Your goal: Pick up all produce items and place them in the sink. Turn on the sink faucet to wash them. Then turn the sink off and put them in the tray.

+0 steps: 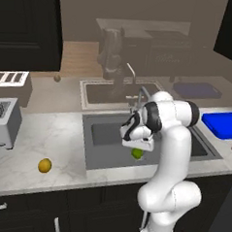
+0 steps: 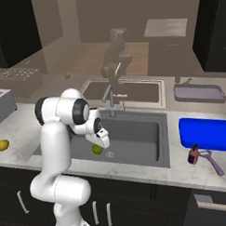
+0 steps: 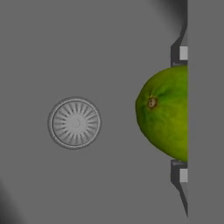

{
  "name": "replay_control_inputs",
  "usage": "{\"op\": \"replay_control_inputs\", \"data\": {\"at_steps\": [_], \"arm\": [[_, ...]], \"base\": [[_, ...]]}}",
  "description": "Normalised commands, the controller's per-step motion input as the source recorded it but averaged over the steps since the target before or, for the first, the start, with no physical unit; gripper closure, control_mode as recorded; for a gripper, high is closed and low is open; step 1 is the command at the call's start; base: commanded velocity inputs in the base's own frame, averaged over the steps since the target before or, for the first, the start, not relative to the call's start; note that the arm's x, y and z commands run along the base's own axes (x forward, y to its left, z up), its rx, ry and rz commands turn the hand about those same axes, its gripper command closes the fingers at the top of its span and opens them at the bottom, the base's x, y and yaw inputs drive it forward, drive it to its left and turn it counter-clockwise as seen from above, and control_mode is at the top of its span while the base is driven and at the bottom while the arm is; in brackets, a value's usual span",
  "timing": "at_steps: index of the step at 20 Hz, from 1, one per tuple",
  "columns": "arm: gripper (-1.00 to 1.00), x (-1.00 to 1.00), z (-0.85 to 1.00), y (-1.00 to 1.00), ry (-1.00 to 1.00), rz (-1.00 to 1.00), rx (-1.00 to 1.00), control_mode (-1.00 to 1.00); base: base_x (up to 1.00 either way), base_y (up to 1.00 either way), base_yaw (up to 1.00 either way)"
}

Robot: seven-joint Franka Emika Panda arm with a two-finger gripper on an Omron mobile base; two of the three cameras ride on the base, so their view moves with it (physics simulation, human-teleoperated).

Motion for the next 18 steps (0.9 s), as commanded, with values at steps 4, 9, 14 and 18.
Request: {"op": "replay_control_inputs", "data": {"at_steps": [4, 9, 14, 18], "arm": [[1.00, 0.14, -0.35, 0.00, 0.00, 0.00, -0.09, -1.00], [1.00, 0.17, -0.33, 0.00, 0.00, 0.00, -0.09, -1.00], [1.00, 0.29, -0.29, 0.00, 0.00, 0.00, -0.07, -1.00], [1.00, 0.38, -0.28, 0.00, 0.00, 0.00, -0.03, -1.00]], "base": [[0.00, 0.00, 0.00], [0.00, 0.00, 0.00], [0.00, 0.00, 0.00], [0.00, 0.00, 0.00]]}}
